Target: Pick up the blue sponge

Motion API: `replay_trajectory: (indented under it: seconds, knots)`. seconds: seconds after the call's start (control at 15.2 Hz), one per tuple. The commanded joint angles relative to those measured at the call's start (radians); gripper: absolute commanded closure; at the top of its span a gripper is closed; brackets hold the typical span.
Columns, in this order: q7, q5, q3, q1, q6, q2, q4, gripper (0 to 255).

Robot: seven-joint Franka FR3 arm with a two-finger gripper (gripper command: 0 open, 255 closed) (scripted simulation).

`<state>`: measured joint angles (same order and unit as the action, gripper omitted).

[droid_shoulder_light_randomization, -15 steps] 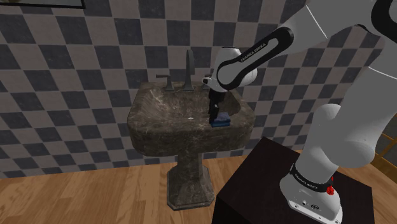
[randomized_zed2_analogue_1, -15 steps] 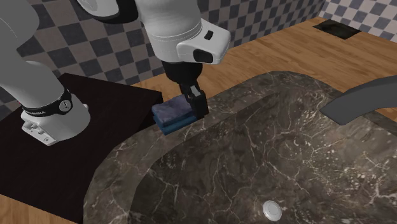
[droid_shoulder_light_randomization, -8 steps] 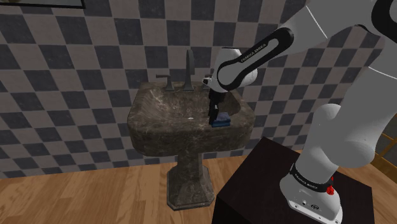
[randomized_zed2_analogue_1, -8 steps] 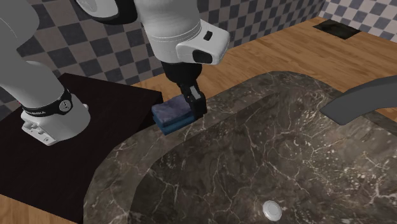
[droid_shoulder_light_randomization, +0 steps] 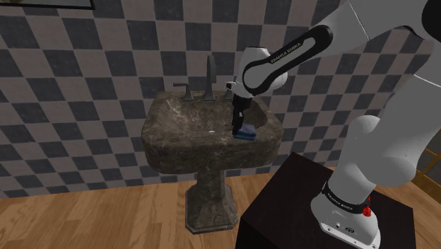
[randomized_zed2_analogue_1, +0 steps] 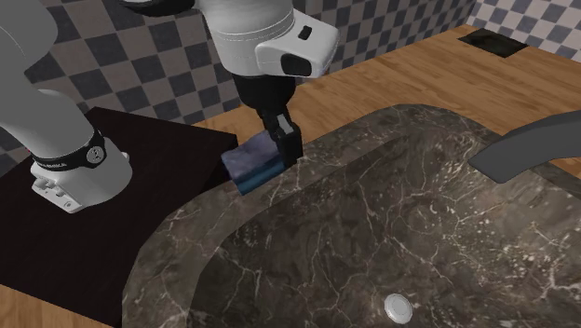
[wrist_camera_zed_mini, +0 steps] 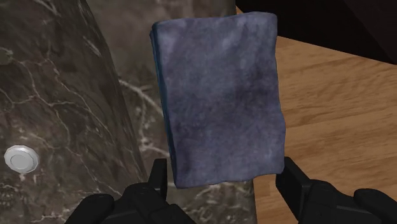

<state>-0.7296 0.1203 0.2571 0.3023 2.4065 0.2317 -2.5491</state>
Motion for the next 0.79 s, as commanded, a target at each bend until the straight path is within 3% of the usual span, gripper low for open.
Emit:
replay_trajectory:
  seconds: [0.0, 0.73]
  knots:
    - [0.010, -0.009, -0.003, -0.003, -0.029, 0.016, 0.014, 255]
    - [0.046, -0.040, -0.016, -0.014, -0.164, 0.089, 0.079, 255]
